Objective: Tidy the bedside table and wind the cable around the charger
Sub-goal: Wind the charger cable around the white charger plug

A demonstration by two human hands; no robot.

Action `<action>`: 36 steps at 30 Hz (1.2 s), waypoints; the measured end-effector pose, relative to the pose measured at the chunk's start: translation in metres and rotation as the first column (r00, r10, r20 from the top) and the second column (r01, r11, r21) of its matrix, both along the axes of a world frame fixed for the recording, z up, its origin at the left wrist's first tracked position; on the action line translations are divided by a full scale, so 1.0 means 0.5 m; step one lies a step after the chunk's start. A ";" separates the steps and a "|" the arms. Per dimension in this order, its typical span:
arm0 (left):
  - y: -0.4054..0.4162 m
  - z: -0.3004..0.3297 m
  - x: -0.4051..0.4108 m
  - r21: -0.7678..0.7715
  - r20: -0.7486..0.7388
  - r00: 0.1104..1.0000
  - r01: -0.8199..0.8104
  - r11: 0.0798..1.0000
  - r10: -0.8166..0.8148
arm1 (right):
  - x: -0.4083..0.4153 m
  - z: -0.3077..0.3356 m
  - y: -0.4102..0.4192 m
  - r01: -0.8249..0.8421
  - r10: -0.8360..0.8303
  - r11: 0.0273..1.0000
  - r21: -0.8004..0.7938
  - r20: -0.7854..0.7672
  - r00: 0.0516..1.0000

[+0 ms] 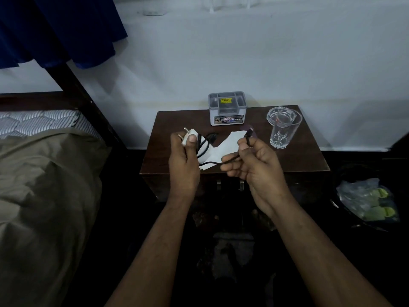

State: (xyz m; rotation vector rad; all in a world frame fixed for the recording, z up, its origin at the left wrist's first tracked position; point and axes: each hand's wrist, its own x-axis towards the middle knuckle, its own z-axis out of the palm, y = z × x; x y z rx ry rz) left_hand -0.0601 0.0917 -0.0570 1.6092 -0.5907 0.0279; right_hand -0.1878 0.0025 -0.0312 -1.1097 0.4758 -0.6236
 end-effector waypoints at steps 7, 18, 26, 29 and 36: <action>-0.005 0.002 -0.004 -0.075 -0.116 0.993 0.026 0.997 -0.035 | 0.002 -0.006 -0.006 -0.024 0.014 0.998 -0.061 -0.152 0.988; 0.010 0.019 -0.005 -0.146 -0.358 0.887 0.256 0.956 -0.292 | -0.004 -0.039 -0.020 -0.167 -0.158 0.745 -0.646 -0.413 0.897; 0.011 0.025 -0.002 -0.297 -0.683 0.584 0.326 0.897 -0.438 | 0.009 -0.040 0.007 0.001 -0.185 0.851 -0.525 -0.298 0.936; 0.015 0.022 -0.002 -0.224 -0.676 0.605 0.376 0.899 -0.421 | 0.020 -0.037 0.021 0.108 -0.125 0.990 -0.086 -0.232 0.965; 0.020 0.017 -0.004 -0.159 -0.688 0.606 0.409 0.898 -0.398 | 0.013 -0.019 -0.007 -0.023 0.039 0.942 0.334 -0.041 0.998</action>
